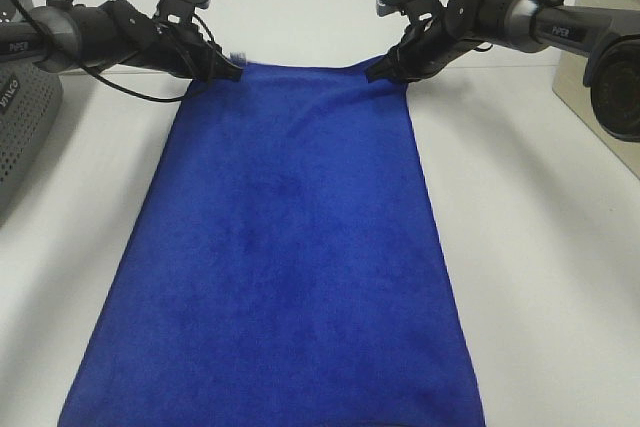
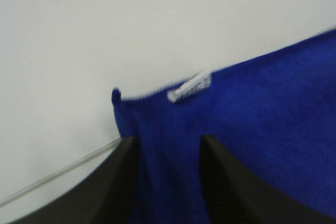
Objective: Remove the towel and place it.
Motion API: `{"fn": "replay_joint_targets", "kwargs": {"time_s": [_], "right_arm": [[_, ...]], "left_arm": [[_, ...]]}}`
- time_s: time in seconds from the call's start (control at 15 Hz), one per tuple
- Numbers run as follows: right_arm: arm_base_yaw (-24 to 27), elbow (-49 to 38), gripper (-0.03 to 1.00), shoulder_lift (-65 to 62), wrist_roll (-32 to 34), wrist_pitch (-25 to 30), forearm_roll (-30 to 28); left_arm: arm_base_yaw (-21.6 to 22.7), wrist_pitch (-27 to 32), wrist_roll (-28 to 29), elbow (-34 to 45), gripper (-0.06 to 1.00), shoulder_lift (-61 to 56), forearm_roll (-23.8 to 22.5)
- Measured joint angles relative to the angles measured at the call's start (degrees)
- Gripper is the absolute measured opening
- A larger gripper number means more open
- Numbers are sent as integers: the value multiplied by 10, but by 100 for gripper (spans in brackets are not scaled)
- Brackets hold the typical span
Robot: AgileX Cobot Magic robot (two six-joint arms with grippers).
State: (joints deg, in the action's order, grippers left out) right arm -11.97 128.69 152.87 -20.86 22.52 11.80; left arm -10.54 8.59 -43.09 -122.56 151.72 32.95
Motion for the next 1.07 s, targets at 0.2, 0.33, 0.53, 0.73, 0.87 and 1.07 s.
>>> {"fn": "replay_joint_targets", "kwargs": {"time_s": [0.2, 0.33, 0.53, 0.73, 0.87, 1.07], "right_arm": [[0, 0, 60, 0, 3, 2, -2], [0, 0, 62, -2, 3, 32, -9], [0, 0, 63, -32, 4, 113, -30], [0, 0, 67, -125, 132, 304, -33], [0, 0, 74, -177, 184, 406, -41], [0, 0, 75, -245, 209, 465, -47]], "left_arm": [[0, -22, 0, 0, 66, 0, 1], [0, -17, 0, 0, 73, 0, 1], [0, 66, 0, 0, 74, -22, -4], [3, 320, 92, 0, 75, -123, -92], [3, 430, 223, 0, 75, -179, -182], [3, 503, 323, 0, 75, -244, -290]]}}
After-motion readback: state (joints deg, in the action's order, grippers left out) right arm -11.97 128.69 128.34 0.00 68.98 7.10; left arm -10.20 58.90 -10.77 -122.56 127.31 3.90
